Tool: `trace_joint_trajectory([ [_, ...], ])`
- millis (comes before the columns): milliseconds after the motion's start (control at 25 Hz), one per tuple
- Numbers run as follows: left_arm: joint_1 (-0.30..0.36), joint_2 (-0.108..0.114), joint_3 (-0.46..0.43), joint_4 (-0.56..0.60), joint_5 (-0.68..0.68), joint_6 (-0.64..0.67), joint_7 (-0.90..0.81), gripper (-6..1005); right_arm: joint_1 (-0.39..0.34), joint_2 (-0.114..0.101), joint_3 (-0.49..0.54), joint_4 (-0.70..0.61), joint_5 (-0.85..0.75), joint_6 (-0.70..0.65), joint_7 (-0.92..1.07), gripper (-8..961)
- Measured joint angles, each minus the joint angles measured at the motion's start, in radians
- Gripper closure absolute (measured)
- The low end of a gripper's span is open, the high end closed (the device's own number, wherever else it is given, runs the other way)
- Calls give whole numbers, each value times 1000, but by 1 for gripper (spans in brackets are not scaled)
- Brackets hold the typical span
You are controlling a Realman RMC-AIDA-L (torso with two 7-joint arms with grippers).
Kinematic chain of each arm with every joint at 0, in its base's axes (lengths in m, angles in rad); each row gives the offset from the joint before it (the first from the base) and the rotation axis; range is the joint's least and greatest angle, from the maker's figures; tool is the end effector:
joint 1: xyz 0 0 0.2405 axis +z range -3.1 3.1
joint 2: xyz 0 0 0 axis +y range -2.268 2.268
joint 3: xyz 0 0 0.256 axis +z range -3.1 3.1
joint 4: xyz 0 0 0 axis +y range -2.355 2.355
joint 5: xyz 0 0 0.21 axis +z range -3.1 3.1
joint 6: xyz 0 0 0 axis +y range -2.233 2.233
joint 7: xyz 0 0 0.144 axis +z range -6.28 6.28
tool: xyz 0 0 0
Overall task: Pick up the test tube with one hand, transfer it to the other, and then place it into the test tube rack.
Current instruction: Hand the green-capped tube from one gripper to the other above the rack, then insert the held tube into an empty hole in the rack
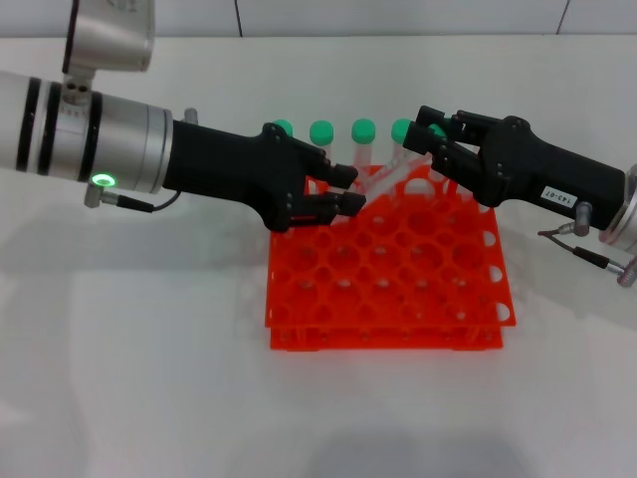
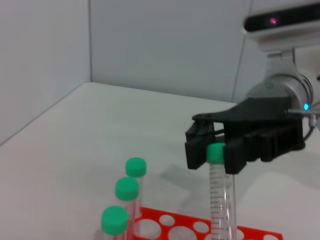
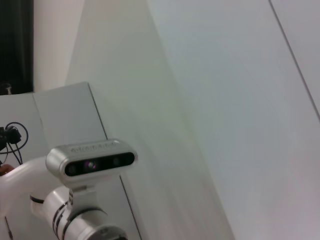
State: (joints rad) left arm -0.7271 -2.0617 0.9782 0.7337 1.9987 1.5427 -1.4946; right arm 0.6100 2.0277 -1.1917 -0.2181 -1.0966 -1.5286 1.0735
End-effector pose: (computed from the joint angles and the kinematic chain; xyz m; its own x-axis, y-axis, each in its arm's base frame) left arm -0.1778 0.3660 -0.0210 0.9335 0.1710 0.3151 0.1900 -0.9813 -0.0304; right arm 0.2187 0.3363 -0.0291 0.5247 -0.2187 -0.8227 -0.4690 -0.8808 -0.0650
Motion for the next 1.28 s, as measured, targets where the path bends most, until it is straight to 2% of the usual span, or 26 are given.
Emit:
trace_joint_trajectory([
  [200,9,-3,2,43,0,5,-64,671,0,0,0,0,0,3,0,695],
  [440,52,-4,3,151,4,8,-158,475,2,0,-2,-2,-1,3,0,691],
  [640,114,-13,5,323,6,63,-263,237,2,-2,-2,-5,-3,3,0,688],
  [800,162,-15,6,473,6,112,-380,179,2,-6,-11,-17,-9,2,3,685],
  [1000,269,-16,16,687,5,157,-529,106,3,-12,-43,-65,-10,26,20,682],
  [1080,321,-17,24,772,5,160,-560,106,3,-12,-66,-100,-11,50,34,681],
  [1160,400,-20,30,873,-2,158,-581,106,2,-14,-87,-135,-11,72,50,679],
  [1280,496,-23,32,954,-38,148,-583,106,3,-19,-106,-170,-14,91,70,677],
])
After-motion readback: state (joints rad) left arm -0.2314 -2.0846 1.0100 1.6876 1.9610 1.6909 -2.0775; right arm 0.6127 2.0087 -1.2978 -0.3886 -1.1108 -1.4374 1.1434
